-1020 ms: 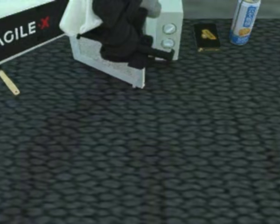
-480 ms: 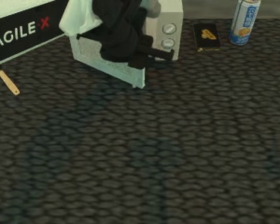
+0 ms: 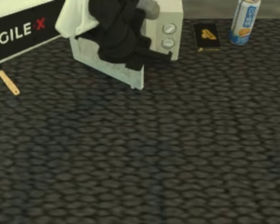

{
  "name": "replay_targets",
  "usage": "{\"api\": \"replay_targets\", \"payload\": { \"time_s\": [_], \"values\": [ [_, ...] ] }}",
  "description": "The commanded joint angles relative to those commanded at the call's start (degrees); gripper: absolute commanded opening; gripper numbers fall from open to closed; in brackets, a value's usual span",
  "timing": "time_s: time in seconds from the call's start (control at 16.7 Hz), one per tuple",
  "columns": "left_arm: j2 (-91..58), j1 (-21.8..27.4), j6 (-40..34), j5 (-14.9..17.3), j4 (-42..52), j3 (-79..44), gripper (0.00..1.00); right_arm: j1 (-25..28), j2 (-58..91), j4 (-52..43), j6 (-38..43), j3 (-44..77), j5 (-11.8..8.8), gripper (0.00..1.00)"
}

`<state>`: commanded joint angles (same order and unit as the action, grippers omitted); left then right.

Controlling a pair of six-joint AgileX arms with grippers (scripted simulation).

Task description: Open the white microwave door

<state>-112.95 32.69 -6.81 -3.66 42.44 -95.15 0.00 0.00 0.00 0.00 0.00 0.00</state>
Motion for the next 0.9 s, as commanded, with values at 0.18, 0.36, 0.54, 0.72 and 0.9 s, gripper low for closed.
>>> {"api": "replay_targets", "payload": {
  "time_s": [0.18,0.36,0.54,0.72,0.9],
  "values": [
    [2.6,-1.1,3.8,1.9,-1.3,2.9,0.0,0.0,0.0,0.0,0.0,0.0,0.0,1.0],
    [3.7,-1.7,5.8,3.0,-1.7,4.7,0.0,0.0,0.0,0.0,0.0,0.0,0.0,1.0],
    [3.7,-1.7,5.8,3.0,-1.7,4.7,0.0,0.0,0.0,0.0,0.0,0.0,0.0,1.0],
    [3.7,-1.7,5.8,3.0,-1.7,4.7,0.0,0.0,0.0,0.0,0.0,0.0,0.0,1.0],
    [3.7,-1.7,5.8,3.0,-1.7,4.7,0.0,0.0,0.0,0.0,0.0,0.0,0.0,1.0]
  ]
}}
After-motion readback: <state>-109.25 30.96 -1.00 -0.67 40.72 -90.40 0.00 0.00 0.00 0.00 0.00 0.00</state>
